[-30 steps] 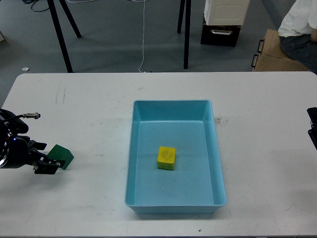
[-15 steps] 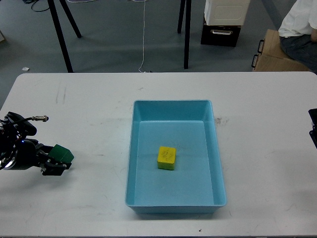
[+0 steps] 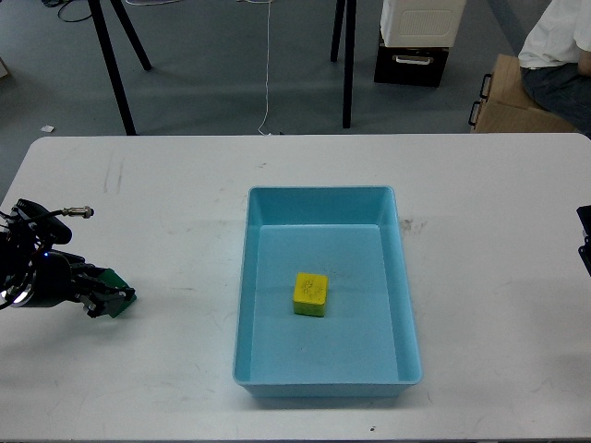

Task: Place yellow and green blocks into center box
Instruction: 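Lift the green cube with the left gripper and carry it over the tray, then lower the green cube onto the yellow cube and open the left gripper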

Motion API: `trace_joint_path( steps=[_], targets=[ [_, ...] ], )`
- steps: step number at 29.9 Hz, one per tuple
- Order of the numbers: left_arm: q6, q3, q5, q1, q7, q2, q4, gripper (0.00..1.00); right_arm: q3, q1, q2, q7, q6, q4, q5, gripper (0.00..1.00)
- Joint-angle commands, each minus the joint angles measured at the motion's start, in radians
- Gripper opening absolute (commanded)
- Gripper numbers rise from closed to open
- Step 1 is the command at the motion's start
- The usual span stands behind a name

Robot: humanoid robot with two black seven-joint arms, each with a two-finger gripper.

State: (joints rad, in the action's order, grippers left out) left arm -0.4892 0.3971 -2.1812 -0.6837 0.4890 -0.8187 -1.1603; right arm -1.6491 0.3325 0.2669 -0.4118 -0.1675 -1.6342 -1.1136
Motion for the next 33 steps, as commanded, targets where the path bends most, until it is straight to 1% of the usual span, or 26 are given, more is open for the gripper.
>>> trace_joint_path(
  steps=[1, 6, 11, 12, 15, 20, 22, 26, 30, 33],
  targets=[
    [0.001, 0.008, 0.0, -0.104, 0.0, -0.01, -0.025, 0.17, -0.003, 0.005, 0.0, -0.001, 0.0, 0.01, 0.0, 0.98],
    [0.001, -0.001, 0.0, -0.262, 0.0, -0.03, -0.079, 0.18, -0.006, 0.02, 0.002, 0.001, 0.02, 0.036, 0.0, 0.98],
    [0.001, -0.001, 0.0, -0.428, 0.0, -0.016, -0.202, 0.18, -0.006, 0.022, 0.002, 0.001, 0.029, 0.077, 0.0, 0.98],
    [0.001, -0.001, 0.0, -0.46, 0.0, -0.001, -0.226, 0.18, -0.014, 0.022, 0.002, 0.001, 0.032, 0.083, 0.0, 0.98],
    [0.001, -0.003, 0.0, -0.522, 0.0, 0.126, -0.265, 0.19, -0.035, 0.02, 0.002, -0.001, 0.04, 0.089, 0.0, 0.98],
    [0.001, -0.01, 0.0, -0.528, 0.0, 0.324, -0.259, 0.21, -0.051, 0.013, 0.0, -0.001, 0.04, 0.091, 0.0, 0.98],
    [0.001, -0.055, 0.0, -0.53, 0.0, 0.392, -0.248, 0.21, -0.051, 0.013, 0.002, -0.001, 0.04, 0.094, 0.0, 0.98],
    [0.001, -0.165, 0.0, -0.525, 0.0, 0.472, -0.205, 0.22, -0.055, 0.01, 0.0, -0.001, 0.042, 0.103, 0.0, 0.98],
    [0.001, -0.216, 0.0, -0.52, 0.0, 0.541, -0.132, 0.22, -0.057, 0.008, 0.0, -0.001, 0.042, 0.105, 0.0, 0.98],
    [0.001, -0.248, 0.0, -0.504, 0.0, 0.564, -0.075, 0.22, -0.058, 0.007, 0.0, -0.001, 0.042, 0.106, 0.0, 0.98]
  ],
)
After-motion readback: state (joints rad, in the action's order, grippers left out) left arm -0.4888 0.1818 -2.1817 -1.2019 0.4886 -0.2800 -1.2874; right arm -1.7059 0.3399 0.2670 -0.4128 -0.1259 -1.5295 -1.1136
